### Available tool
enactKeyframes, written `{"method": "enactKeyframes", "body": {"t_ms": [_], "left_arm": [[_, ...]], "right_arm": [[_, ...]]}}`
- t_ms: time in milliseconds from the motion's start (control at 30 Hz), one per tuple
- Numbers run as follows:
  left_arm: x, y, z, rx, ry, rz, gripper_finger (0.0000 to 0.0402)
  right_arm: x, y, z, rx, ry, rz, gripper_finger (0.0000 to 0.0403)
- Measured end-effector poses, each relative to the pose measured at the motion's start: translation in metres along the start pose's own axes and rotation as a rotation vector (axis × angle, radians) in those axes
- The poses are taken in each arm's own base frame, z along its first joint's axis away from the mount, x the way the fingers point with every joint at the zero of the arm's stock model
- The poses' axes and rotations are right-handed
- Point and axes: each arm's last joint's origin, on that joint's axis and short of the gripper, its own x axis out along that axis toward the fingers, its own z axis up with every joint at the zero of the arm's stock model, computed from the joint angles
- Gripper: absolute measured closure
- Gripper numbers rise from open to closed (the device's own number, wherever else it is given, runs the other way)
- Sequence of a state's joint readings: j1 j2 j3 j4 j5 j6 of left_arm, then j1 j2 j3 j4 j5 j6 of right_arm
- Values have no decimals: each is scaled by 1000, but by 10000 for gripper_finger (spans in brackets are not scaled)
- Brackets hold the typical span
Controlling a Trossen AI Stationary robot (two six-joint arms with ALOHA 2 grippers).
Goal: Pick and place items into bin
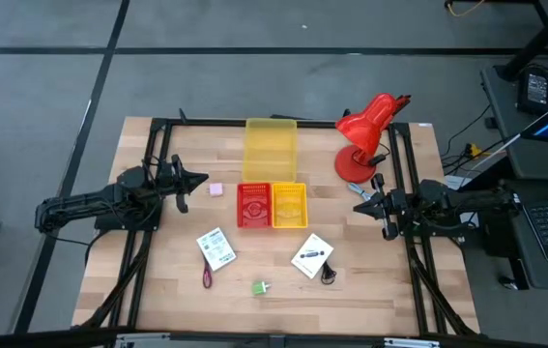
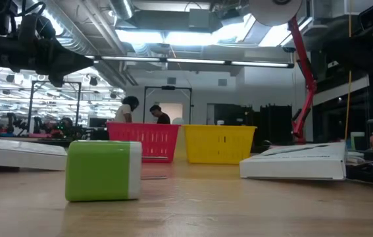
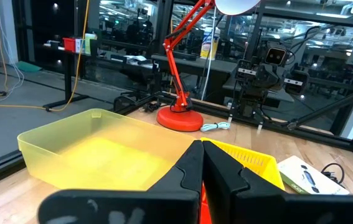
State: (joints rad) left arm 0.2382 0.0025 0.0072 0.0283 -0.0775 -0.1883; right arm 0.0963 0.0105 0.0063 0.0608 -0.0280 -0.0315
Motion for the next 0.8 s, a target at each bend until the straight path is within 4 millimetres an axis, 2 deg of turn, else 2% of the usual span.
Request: {"method": "enactKeyframes", "body": {"t_ms": [800], "left_arm": [[0, 0, 0, 0, 0, 0, 398]], "right_arm": [[0, 0, 1, 39, -9, 0, 402]]}}
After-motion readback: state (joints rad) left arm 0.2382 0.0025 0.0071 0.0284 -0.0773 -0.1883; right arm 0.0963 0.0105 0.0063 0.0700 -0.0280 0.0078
